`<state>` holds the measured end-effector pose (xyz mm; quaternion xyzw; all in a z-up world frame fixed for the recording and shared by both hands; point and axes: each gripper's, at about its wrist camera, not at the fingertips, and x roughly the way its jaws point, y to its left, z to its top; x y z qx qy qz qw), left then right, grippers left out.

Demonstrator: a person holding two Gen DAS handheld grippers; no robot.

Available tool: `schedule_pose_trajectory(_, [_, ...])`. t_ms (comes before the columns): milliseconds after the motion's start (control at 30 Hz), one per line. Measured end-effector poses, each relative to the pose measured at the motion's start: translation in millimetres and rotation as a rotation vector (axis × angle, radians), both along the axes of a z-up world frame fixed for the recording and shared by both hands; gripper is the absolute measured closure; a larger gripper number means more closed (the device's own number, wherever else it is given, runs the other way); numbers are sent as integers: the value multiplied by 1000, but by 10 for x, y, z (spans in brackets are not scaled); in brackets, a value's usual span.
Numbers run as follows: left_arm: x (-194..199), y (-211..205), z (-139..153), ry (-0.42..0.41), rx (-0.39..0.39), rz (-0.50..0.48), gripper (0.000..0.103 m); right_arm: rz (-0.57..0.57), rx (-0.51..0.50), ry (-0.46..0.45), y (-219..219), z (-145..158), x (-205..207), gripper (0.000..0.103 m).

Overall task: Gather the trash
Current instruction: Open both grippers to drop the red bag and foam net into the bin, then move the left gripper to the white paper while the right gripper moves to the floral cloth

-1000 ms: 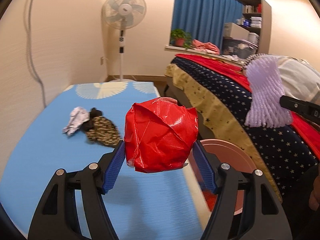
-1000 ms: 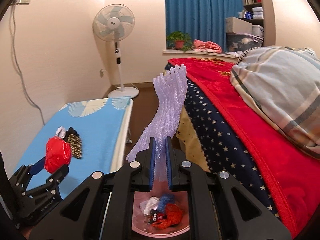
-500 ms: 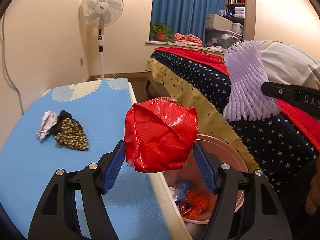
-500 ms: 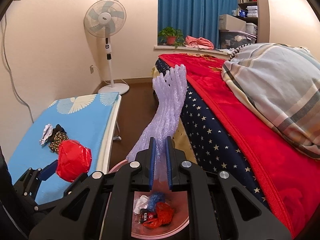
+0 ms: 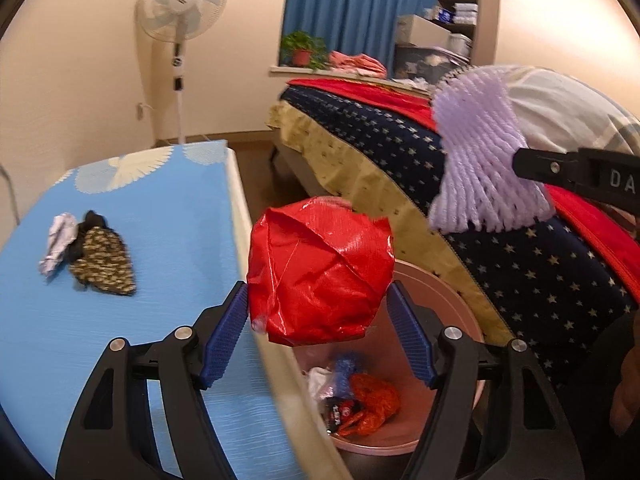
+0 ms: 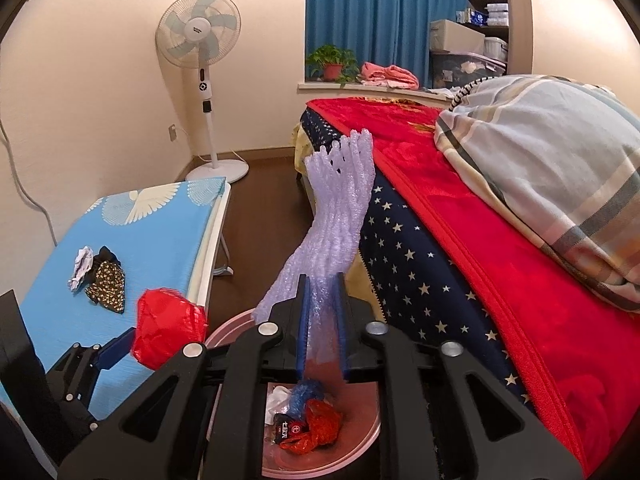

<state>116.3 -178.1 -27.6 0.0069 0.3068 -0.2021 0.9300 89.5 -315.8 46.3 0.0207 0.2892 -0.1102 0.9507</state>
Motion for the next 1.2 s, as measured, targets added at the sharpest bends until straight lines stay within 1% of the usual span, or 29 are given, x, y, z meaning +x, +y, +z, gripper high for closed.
schedule_pose_trajectory(33, [4,-17,-16,4,6,-7,26,-3,7,7,-11,-12,9,84])
schedule_pose_trajectory(67, [5,-22,-29,7,7,-7,24,-8,9,9,-17,-18,13,77])
schedule_pose_trajectory(133, [23,13,-56,25,-4,1,24,-18,5,6,-16,-16,7,70])
schedule_pose_trajectory(200, [46,76,-72,43,-19,14,24,-21,5,6,-22,-25,-4,69])
schedule_pose_trajectory(333, [70,203,-62,46,-33,47,24,-23,5,6,-20,-32,-9,69])
schedule_pose_trajectory(633, [9,360,-1,18,-25,78,24,-6,11,-28,48,2,-63,69])
schedule_pose_trajectory(733, [-8,467,26,5,-26,99,26,4,20,-43,89,10,-57,69])
schedule_pose_trajectory(1033, [50,889,109,-29,-23,213,38,79,68,-66,383,-29,117,69])
schedule_pose_trajectory(1200, [130,1168,99,-30,-17,305,49,132,86,-81,589,-72,237,69])
